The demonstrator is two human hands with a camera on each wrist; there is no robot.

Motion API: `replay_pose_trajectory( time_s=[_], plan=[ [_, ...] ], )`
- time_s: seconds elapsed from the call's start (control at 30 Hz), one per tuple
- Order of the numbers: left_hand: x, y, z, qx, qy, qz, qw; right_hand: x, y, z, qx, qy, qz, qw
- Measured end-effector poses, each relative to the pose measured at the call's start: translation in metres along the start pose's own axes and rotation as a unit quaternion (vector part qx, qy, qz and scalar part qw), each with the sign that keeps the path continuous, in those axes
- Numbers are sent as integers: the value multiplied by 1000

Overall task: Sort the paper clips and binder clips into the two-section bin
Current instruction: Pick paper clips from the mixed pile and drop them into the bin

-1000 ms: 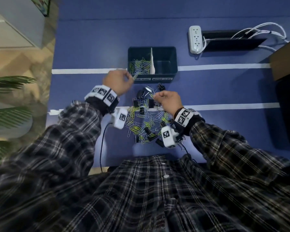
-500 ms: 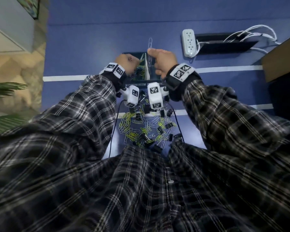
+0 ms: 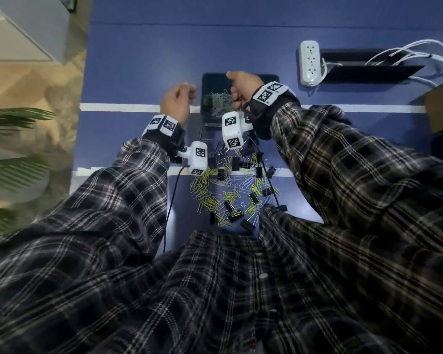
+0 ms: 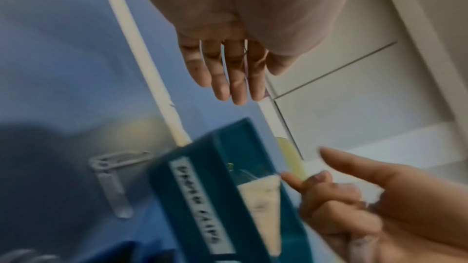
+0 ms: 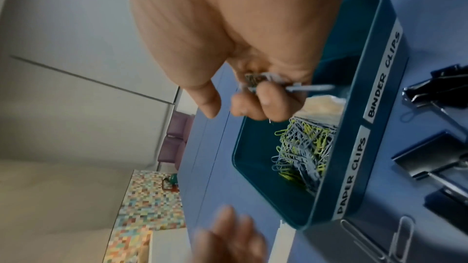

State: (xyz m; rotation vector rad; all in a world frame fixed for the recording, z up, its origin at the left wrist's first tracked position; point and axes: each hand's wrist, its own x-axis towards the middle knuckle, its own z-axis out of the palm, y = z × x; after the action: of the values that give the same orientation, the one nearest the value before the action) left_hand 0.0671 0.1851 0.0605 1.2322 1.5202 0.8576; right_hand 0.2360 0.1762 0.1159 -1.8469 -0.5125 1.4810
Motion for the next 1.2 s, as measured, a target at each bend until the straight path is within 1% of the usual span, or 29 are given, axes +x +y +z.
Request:
replay_pose_trajectory(
  time_s=[0.03, 0.07, 0.1, 0.17, 0.2, 0.23, 0.3, 0.33, 0.37, 0.4, 0.43, 0.5, 0.53, 0.57, 0.6, 0.63, 0.7, 0.77, 0.8, 0.83, 0.87, 0.93, 1.0, 1.1, 1.2],
  plan=[
    [-1, -10, -7, 47, 13, -10, 999, 0, -2, 1, 30, 4, 13, 999],
    [-3, -20, -14, 116, 13, -16, 993, 0, -5, 0, 70, 1, 28, 997],
    [-7, -27, -20, 200, -3, -16, 980, 2, -8, 0, 116, -9, 45, 992],
    [-16, -41, -25, 350, -73, 0, 934, 6, -12, 1, 184, -28, 62, 981],
    [-22, -47, -25, 390, -121, 23, 913, 8, -12, 1, 197, -34, 59, 978],
    [-27, -52, -24, 414, -165, 61, 893, 8, -12, 0, 194, -39, 49, 979],
    [-34, -66, -21, 451, -235, 144, 849, 5, -8, -4, 144, -51, 39, 987],
    [-38, -71, -19, 465, -252, 169, 832, 2, -5, -7, 116, -63, 42, 990],
    [-42, -75, -15, 479, -264, 181, 818, -3, 0, -10, 92, -74, 45, 992],
    [-45, -80, -13, 495, -274, 187, 803, -8, 5, -11, 69, -78, 31, 994],
    [-49, -81, -11, 518, -285, 184, 785, -14, 12, -13, 44, -71, 1, 997],
    [-53, -83, -10, 571, -313, 154, 743, -26, 31, -16, -15, -45, -68, 997],
    [-55, -85, -11, 588, -321, 136, 730, -32, 43, -18, -48, -37, -95, 994],
    [-58, -87, -12, 594, -315, 125, 730, -37, 58, -22, -85, -30, -111, 990],
    [-64, -93, -14, 593, -298, 121, 739, -41, 74, -26, -121, -24, -118, 985],
    [-73, -97, -18, 587, -276, 112, 752, -45, 92, -31, -153, -19, -114, 981],
    [-94, -114, -24, 562, -253, 84, 783, -51, 125, -44, -193, -5, -92, 977],
    [-117, -131, -29, 524, -235, 87, 814, -55, 153, -58, -234, 13, -85, 968],
    [-128, -135, -29, 506, -234, 92, 825, -56, 165, -64, -260, 27, -87, 961],
    [-137, -137, -29, 495, -244, 93, 829, -57, 175, -70, -288, 43, -85, 953],
    [-145, -137, -28, 490, -263, 97, 825, -60, 184, -75, -312, 59, -82, 945],
    [-155, -136, -26, 486, -305, 109, 812, -63, 198, -80, -349, 83, -70, 931],
    [-162, -134, -24, 489, -322, 130, 800, -66, 208, -84, -368, 102, -63, 922],
    [-169, -130, -22, 494, -315, 166, 793, -71, 217, -83, -406, 100, -75, 905],
    [-173, -125, -23, 481, -272, 200, 809, -76, 226, -77, -440, 58, -129, 887]
  ],
)
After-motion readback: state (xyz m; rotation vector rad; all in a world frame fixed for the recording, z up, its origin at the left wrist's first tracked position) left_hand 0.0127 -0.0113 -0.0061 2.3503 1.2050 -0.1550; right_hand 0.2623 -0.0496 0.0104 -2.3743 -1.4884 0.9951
